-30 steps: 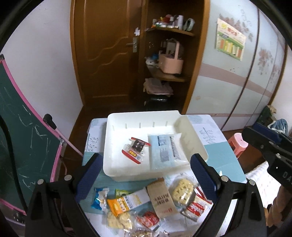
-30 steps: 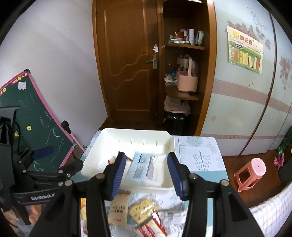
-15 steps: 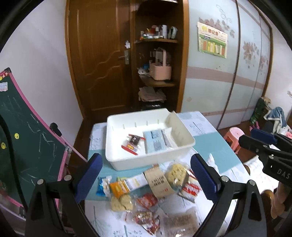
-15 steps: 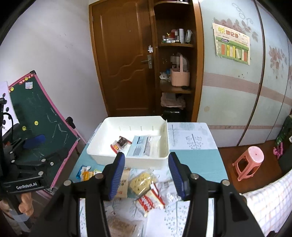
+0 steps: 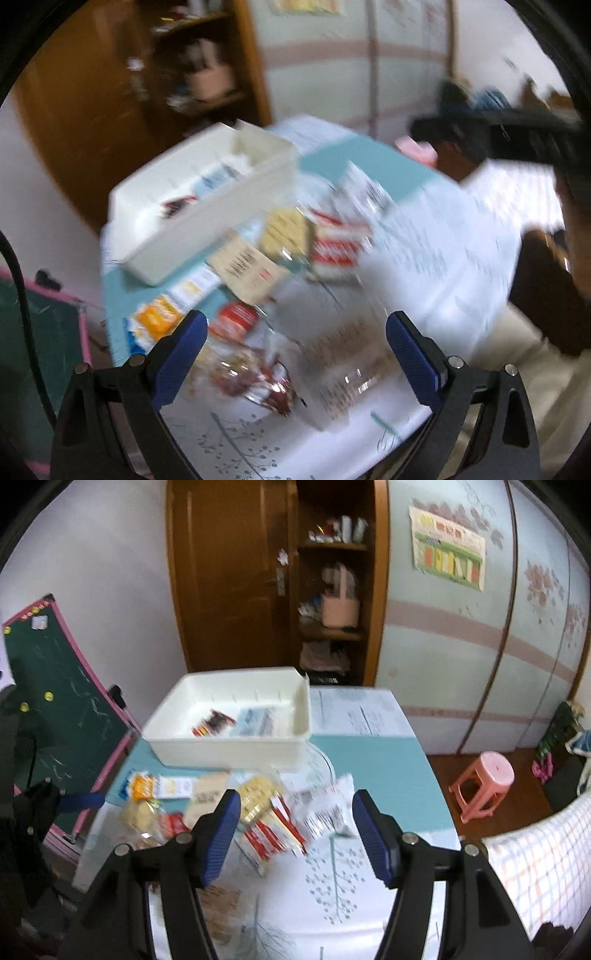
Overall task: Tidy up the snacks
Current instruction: 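Grasp the clear wrapped pastry with left tool while right tool grasps red Cookie pack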
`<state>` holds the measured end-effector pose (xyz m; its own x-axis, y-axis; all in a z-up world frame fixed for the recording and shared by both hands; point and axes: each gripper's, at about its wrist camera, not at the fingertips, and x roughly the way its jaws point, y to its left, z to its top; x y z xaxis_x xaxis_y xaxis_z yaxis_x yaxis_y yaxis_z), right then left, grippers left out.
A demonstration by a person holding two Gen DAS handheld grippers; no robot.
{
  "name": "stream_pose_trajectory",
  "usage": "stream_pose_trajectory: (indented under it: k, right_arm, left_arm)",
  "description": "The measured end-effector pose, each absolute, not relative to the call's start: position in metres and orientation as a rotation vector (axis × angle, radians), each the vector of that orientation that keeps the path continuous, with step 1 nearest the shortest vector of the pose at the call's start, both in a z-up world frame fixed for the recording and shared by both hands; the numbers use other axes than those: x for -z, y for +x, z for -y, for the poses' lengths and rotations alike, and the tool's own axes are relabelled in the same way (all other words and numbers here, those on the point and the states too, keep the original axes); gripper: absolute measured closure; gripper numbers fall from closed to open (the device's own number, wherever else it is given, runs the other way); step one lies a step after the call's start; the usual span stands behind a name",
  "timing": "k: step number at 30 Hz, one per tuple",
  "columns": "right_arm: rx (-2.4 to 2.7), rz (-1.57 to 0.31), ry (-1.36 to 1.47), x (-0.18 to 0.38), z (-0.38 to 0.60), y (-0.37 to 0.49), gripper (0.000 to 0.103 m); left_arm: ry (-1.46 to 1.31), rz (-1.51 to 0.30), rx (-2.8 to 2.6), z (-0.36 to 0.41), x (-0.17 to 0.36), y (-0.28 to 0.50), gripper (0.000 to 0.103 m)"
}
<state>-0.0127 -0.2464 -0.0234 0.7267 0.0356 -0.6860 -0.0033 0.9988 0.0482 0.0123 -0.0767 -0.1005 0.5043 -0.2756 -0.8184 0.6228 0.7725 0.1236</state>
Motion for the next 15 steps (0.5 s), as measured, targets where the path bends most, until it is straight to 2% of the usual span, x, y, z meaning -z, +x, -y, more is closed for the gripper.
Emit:
stream_pose_trajectory:
  k: [7, 15]
  right_arm:
    - [0.027, -0.911, 0.137, 0.083, 0.268, -0.005, 0.040]
    - [0.032, -0.996, 0.173, 0.117, 0.273, -0.001, 0.040]
  left_arm:
    - [0.674, -0.948, 0.705, 0.101, 0.152, 0.004, 0.006]
    - [0.895, -0.980, 0.852, 0.127, 0.182, 0.004, 0.004]
